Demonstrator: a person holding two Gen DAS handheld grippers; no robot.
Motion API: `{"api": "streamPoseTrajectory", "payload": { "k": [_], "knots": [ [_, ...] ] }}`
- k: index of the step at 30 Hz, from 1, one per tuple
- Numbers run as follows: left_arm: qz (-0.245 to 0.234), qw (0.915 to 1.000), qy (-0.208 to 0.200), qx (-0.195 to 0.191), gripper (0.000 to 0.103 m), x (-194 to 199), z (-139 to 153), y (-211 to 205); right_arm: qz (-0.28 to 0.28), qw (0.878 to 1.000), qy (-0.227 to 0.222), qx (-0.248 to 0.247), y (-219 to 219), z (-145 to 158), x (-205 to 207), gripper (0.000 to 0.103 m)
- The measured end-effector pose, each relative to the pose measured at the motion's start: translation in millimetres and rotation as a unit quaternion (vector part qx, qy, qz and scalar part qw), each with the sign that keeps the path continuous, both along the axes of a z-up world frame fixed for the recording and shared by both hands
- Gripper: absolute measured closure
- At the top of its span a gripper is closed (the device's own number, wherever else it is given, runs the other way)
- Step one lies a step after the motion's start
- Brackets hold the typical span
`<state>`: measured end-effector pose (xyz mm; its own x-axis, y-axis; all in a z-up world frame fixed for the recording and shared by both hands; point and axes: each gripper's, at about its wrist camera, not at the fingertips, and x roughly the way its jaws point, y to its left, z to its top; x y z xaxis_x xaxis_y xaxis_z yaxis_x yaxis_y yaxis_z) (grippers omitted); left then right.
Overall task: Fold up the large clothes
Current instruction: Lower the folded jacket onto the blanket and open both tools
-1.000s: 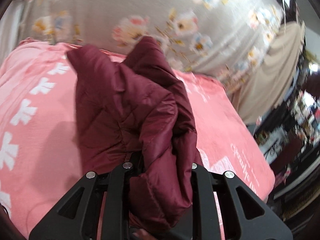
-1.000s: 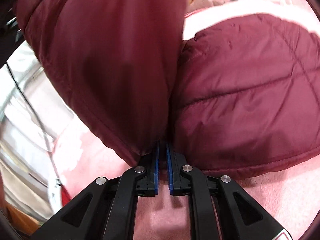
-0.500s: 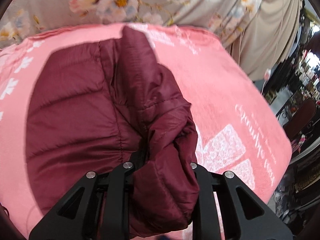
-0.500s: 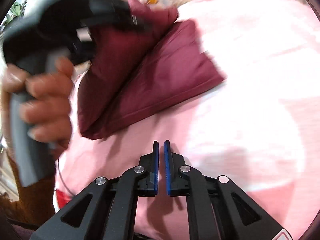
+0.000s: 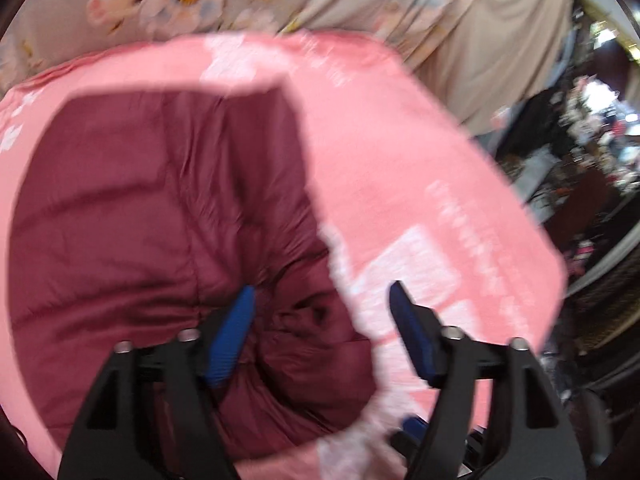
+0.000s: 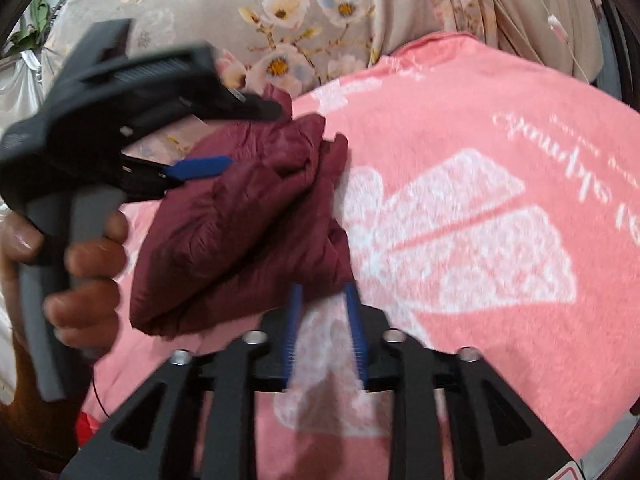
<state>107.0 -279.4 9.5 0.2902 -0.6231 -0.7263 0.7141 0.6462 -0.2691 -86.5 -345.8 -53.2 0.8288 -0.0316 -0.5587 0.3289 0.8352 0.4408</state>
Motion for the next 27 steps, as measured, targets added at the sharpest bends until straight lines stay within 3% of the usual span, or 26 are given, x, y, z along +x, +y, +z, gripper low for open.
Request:
{"api": "streamPoseTrajectory", "payload": {
  "k": [1, 3, 5, 7, 9, 11, 13, 15, 17, 20, 27],
  "knots": [
    [-0.002, 0.9999, -0.006, -0.013, 0.025, -1.3, 10.5, 5.2, -0.002, 1.000, -0.010, -0.002, -0.1, 5.9, -0.4, 0.059],
    [0.007, 0.9988, -0.031, -0.038, 0.023, 3.5, 40.1, 15.9, -0.002, 0.999, -0.036, 0.001, -0.2, 17.4, -1.4, 0.050],
    [0.027, 0.9973, -0.046, -0.051, 0.023, 20.1, 62.0, 20.1, 0.003, 0.998, -0.056, 0.007, -7.5, 22.9, 14.0, 0.049],
    [0.047, 0.9970, -0.050, -0.037, 0.023, 40.4, 66.4, 9.6, 0.002, 0.997, -0.073, 0.009, -6.0, 29.3, 25.5, 0.049],
    [0.055, 0.9978, -0.031, -0.021, 0.027, 55.9, 59.7, -2.5, -0.008, 0.997, -0.082, 0.010, -8.2, 31.8, 39.7, 0.049],
    [0.054, 0.9985, 0.006, 0.002, 0.040, 73.2, 40.4, -15.9, -0.016, 0.996, -0.084, 0.014, -11.9, 31.0, 50.0, 0.052],
    [0.061, 0.9975, 0.014, 0.034, 0.046, 82.9, 20.6, -30.5, -0.016, 0.996, -0.083, 0.026, -12.2, 29.7, 56.4, 0.064],
    [0.060, 0.9967, 0.013, 0.053, 0.050, 85.7, 5.8, -36.3, -0.011, 0.996, -0.072, 0.041, -16.7, 22.3, 66.0, 0.083],
    [0.058, 0.9960, 0.015, 0.067, 0.054, 87.3, -5.5, -44.7, -0.009, 0.996, -0.067, 0.057, -20.6, 16.4, 69.0, 0.093],
    [0.058, 0.9946, 0.005, 0.086, 0.057, 91.3, -13.5, -57.6, -0.018, 0.995, -0.065, 0.074, -28.6, 8.8, 64.5, 0.097],
    [0.061, 0.9902, 0.000, 0.125, 0.060, 111.8, -43.2, -89.6, -0.033, 0.995, -0.015, 0.095, -37.6, -18.0, 66.3, 0.098]
  ]
}}
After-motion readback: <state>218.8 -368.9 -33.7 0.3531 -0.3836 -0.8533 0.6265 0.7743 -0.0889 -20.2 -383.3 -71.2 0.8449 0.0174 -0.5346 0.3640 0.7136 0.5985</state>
